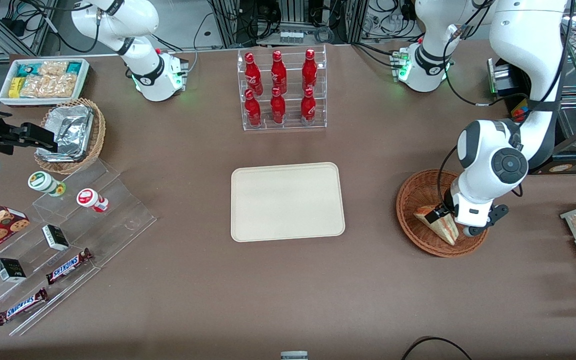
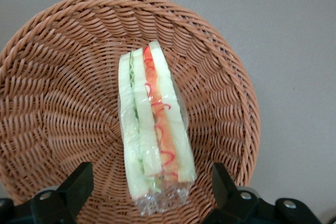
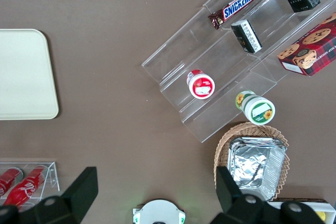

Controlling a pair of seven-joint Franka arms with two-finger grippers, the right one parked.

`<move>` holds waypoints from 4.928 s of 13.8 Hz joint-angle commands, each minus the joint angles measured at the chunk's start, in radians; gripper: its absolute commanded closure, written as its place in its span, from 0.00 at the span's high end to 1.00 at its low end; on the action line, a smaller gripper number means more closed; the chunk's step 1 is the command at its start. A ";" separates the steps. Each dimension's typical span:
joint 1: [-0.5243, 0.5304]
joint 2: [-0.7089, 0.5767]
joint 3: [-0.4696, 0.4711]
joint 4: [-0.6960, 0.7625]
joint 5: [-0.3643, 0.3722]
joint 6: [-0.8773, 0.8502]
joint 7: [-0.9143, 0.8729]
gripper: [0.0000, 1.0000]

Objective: Place sandwich from basket to tray

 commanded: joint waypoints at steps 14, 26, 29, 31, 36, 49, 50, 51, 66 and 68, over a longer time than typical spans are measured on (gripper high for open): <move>-0.007 0.003 0.002 0.075 0.024 -0.069 -0.026 0.00; -0.312 -0.014 -0.001 0.426 0.022 -0.404 -0.045 0.00; -0.396 0.022 -0.008 0.481 0.018 -0.398 -0.043 0.00; -0.474 0.110 -0.018 0.552 0.018 -0.398 -0.049 0.00; -0.592 0.288 -0.018 0.689 0.019 -0.312 -0.117 0.00; -0.679 0.443 -0.039 0.676 0.031 -0.224 -0.042 0.00; -0.688 0.450 -0.039 0.676 0.031 -0.221 -0.042 0.00; -0.689 0.457 -0.039 0.676 0.031 -0.221 -0.042 0.00; -0.682 0.288 0.005 0.683 0.025 -0.336 -0.157 1.00; -0.627 0.219 0.008 0.680 0.019 -0.396 -0.154 1.00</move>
